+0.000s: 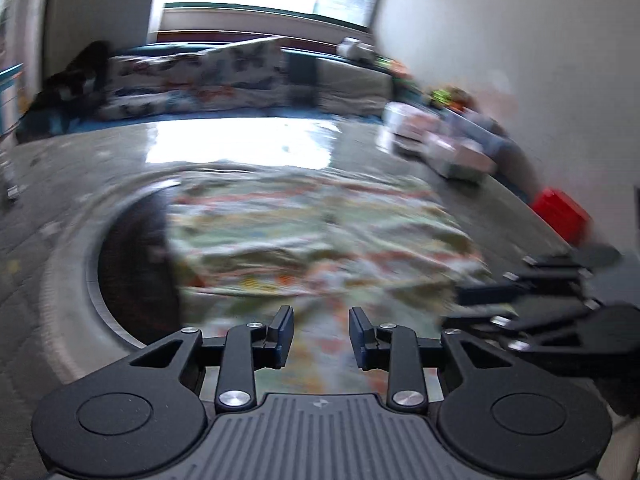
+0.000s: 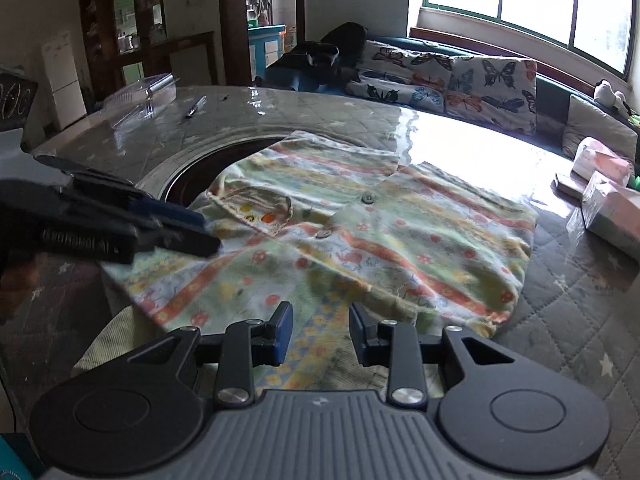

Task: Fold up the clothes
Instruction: 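Lay the held sleeve across the shirt body and open the left gripper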

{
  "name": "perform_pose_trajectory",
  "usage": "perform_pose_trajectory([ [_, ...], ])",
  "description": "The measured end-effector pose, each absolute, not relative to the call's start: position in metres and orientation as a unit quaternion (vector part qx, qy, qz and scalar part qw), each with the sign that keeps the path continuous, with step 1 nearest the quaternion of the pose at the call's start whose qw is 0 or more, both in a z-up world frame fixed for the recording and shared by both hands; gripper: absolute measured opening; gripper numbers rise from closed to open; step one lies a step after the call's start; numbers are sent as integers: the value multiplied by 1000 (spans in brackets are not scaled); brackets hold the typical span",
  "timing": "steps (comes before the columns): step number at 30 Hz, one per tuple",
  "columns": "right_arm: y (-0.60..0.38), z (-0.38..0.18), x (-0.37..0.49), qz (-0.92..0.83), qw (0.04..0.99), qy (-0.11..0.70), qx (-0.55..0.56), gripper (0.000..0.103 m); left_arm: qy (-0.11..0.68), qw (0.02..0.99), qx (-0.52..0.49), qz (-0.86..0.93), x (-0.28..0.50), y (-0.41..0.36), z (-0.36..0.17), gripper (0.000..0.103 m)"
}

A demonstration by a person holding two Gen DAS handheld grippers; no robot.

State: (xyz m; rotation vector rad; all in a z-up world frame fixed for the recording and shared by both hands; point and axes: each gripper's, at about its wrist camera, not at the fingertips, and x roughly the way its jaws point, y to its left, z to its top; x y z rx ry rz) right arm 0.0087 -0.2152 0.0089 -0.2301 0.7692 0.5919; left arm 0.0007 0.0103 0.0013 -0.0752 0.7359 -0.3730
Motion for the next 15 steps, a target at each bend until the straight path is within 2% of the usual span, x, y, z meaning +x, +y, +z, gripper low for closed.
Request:
perform_pose_trajectory([
  [10,-231,1,-15,278,872,383,-123,31,376,907,1,-190,-15,-4,-11,33],
  [13,-236,2,-25,280,872,381,-129,31,382,906,-3,-184,-28,3,-6,34],
  [15,-238,2,-31,281,871,380,-133,31,387,904,-5,-183,-40,6,-2,39],
])
